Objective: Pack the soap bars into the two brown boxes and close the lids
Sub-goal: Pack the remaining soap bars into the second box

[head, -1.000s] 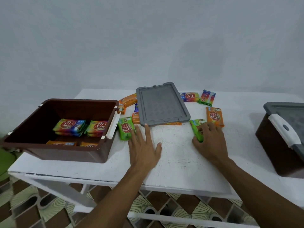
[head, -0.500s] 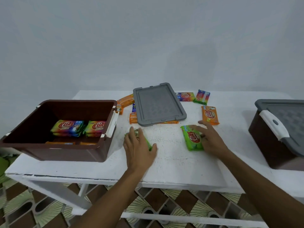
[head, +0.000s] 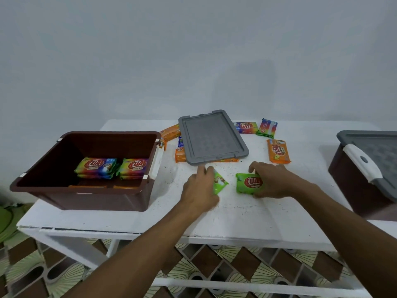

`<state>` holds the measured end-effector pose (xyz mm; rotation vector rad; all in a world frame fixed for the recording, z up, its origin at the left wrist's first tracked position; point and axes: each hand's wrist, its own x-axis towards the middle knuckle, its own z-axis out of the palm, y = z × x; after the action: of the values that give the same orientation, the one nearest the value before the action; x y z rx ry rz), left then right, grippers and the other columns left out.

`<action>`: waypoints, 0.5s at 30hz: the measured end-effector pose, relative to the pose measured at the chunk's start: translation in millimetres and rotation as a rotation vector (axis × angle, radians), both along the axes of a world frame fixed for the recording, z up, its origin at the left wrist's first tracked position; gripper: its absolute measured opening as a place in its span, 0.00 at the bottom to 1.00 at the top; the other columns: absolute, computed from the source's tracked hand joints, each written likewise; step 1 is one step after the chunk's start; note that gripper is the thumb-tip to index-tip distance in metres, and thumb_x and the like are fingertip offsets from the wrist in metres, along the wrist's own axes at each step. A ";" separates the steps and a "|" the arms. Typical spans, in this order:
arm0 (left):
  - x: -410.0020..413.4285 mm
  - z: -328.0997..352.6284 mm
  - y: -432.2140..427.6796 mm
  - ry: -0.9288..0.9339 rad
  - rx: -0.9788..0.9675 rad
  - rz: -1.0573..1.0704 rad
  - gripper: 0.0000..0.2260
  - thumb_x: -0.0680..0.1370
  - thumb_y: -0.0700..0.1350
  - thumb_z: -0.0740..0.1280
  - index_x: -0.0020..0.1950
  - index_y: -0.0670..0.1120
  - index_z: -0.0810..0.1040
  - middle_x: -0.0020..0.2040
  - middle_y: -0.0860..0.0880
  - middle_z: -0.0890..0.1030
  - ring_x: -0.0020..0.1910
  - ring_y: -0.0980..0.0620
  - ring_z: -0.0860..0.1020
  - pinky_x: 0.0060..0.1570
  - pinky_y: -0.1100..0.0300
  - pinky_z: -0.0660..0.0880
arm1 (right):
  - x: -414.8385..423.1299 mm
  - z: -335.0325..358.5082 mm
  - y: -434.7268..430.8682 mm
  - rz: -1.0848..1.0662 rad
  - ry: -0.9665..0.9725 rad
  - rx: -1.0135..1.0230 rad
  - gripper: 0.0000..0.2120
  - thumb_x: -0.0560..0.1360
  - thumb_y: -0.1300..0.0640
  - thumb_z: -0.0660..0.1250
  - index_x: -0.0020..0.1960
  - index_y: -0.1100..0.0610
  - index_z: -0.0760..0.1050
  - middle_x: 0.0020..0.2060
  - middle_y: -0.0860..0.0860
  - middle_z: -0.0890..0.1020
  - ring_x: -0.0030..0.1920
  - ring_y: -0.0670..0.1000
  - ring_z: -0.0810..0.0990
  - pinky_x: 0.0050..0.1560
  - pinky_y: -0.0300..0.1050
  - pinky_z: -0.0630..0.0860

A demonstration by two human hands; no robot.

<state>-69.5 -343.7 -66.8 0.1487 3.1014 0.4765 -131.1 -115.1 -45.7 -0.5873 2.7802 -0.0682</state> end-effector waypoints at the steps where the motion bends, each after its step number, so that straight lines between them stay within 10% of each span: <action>1: -1.6 10.0 0.3 0.011 0.019 -0.029 0.35 0.67 0.53 0.75 0.69 0.47 0.64 0.63 0.47 0.67 0.56 0.44 0.75 0.50 0.51 0.77 | 1.1 0.8 -1.9 -0.027 0.003 -0.034 0.34 0.68 0.43 0.75 0.67 0.48 0.63 0.61 0.48 0.73 0.55 0.47 0.75 0.57 0.46 0.75; 15: -18.3 149.2 -149.6 0.074 0.128 -0.254 0.21 0.78 0.67 0.54 0.53 0.51 0.72 0.44 0.51 0.78 0.43 0.51 0.76 0.41 0.54 0.71 | 3.9 82.5 -140.6 -0.056 0.094 -0.565 0.18 0.76 0.37 0.61 0.52 0.50 0.77 0.41 0.48 0.79 0.42 0.48 0.78 0.38 0.43 0.72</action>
<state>-87.8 -493.2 82.4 0.5649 3.0584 0.6729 -127.2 -255.7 36.8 -0.6493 2.8587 -0.8793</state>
